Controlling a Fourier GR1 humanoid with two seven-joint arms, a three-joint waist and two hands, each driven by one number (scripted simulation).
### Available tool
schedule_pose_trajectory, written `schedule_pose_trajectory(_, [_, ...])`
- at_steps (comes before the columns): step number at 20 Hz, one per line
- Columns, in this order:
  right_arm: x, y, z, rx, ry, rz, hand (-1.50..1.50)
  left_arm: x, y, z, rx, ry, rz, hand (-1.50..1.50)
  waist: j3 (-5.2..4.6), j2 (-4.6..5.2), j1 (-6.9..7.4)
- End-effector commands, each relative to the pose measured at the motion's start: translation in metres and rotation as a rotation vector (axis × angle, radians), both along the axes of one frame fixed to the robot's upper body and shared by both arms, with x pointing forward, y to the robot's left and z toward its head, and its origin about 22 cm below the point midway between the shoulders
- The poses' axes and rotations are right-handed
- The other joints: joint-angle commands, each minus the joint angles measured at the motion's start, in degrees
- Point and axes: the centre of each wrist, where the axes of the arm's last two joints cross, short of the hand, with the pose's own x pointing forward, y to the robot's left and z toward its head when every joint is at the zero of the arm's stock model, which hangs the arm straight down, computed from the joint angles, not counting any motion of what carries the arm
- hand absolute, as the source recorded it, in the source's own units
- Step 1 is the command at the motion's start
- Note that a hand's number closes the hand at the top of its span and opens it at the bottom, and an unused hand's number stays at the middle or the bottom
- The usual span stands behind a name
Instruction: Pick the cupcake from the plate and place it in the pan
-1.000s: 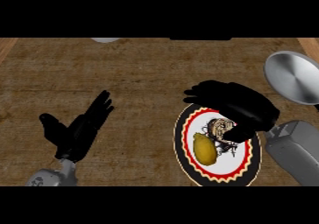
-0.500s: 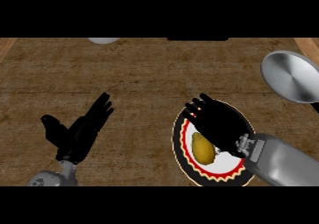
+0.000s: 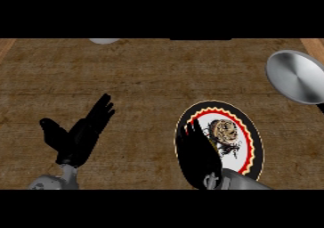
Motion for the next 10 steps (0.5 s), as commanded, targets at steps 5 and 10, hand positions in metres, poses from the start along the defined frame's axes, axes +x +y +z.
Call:
schedule_pose_trajectory(5, [-0.014, 0.0, -0.041, -0.064, -0.06, -0.065, -1.5, 0.005, 0.01, 0.004, 0.024, -0.009, -0.004, 0.0, 0.07, 0.26, 0.28])
schedule_pose_trajectory(10, [0.02, -0.028, -0.035, -0.162, -0.183, -0.033, -1.5, 0.017, 0.015, -0.005, 0.006, -0.034, 0.008, 0.0, 0.06, 0.44, 0.43])
